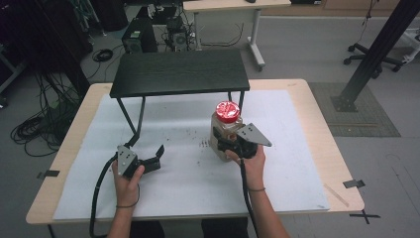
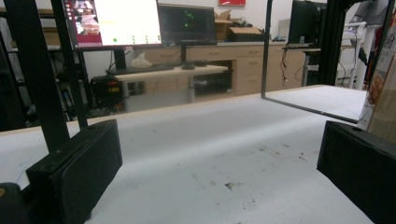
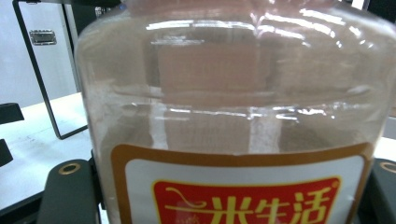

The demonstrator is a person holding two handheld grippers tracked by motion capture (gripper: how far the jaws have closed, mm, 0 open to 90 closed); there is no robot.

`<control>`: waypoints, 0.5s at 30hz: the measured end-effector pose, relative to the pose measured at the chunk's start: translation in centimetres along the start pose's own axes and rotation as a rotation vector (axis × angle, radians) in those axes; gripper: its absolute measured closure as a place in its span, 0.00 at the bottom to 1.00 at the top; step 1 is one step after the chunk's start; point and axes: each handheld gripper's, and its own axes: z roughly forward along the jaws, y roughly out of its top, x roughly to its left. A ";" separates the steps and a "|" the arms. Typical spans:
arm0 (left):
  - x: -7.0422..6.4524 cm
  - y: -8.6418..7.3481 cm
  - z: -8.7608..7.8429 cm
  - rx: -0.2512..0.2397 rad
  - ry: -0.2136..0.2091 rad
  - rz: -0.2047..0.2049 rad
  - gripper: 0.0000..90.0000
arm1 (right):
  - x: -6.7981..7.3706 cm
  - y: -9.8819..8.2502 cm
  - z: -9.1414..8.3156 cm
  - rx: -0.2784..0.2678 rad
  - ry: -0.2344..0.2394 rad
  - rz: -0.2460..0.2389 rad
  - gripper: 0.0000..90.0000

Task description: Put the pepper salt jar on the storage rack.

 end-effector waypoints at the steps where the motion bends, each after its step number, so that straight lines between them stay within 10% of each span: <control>1: 0.0 0.0 0.0 0.000 0.000 0.001 0.00 | 0.0 0.0 0.0 0.002 0.000 -0.002 0.28; 15: 0.0 0.0 0.0 0.000 0.000 0.001 0.00 | -0.3 0.6 -0.4 0.005 0.016 0.017 0.28</control>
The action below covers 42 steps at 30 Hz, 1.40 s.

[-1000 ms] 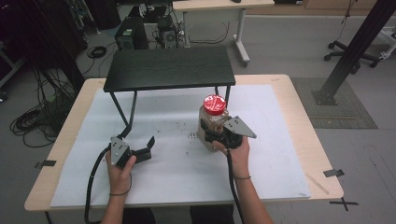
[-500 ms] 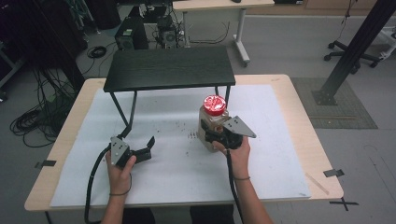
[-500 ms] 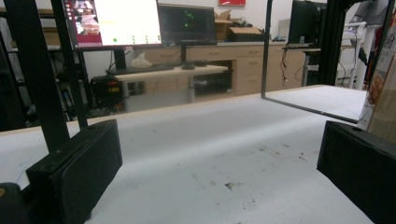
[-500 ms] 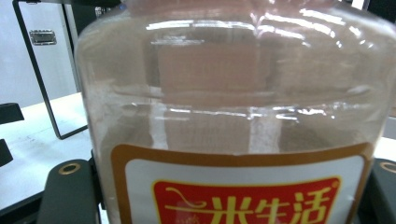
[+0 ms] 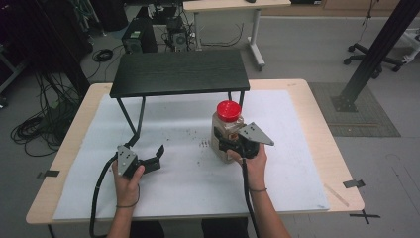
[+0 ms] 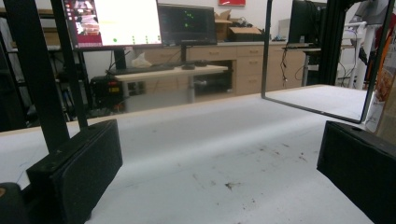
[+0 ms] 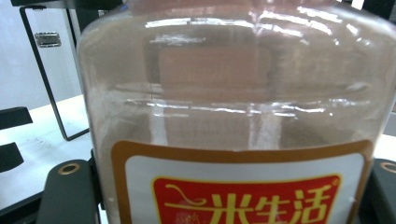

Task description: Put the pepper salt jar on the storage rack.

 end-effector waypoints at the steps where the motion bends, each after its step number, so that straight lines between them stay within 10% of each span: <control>1: 0.0 0.0 0.0 0.000 0.000 0.000 0.00 | 0.0 0.1 0.0 -0.001 0.000 0.001 0.28; 42: 0.0 0.0 0.0 0.004 0.002 -0.007 0.00 | -0.7 4.5 -1.6 0.009 0.055 0.008 0.27</control>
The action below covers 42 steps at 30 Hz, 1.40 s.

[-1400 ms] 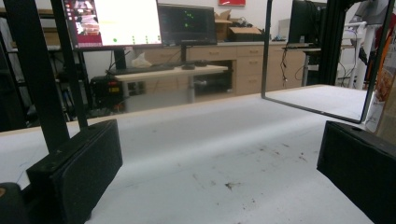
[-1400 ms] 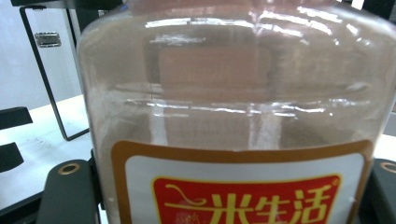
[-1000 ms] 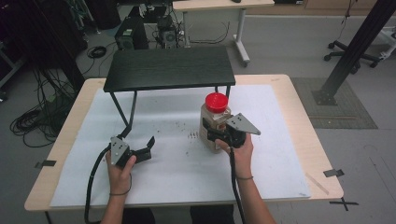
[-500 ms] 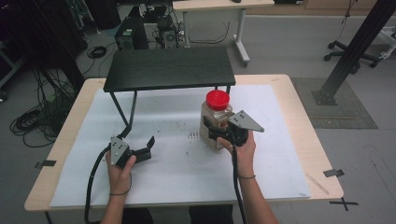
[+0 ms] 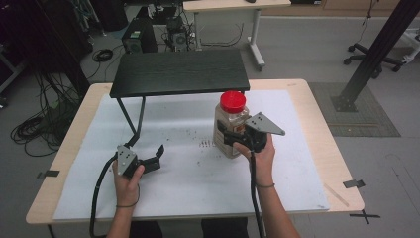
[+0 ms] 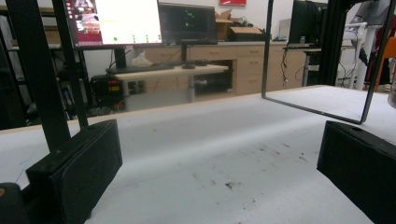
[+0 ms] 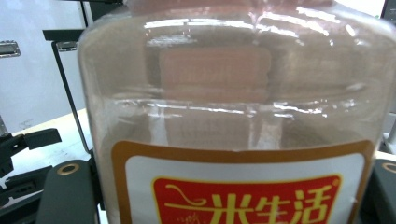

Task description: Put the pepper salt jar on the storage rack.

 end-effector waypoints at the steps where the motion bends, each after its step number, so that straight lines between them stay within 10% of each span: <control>1: 0.0 0.0 0.0 0.000 0.000 0.000 0.00 | 0.0 0.0 0.0 0.000 0.000 0.000 0.27; 42: 0.0 0.0 0.0 -0.004 0.000 0.003 0.00 | -0.1 5.4 -1.1 0.004 0.056 -0.018 0.27</control>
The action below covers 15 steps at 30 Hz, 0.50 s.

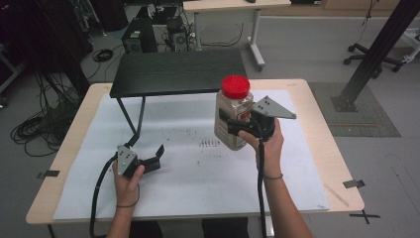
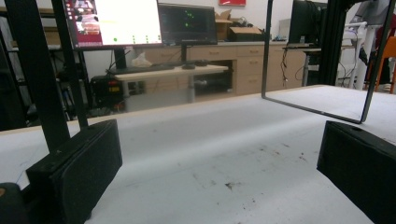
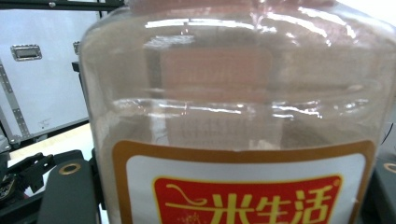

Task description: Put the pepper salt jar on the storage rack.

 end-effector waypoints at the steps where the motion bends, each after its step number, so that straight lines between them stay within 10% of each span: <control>1: 0.0 0.0 0.0 0.000 0.000 0.000 0.00 | 0.0 0.0 0.0 0.000 0.000 0.000 0.27; 15: 0.0 0.0 0.0 0.002 -0.001 0.004 0.00 | -0.1 2.3 -0.1 -0.005 0.025 -0.003 0.27</control>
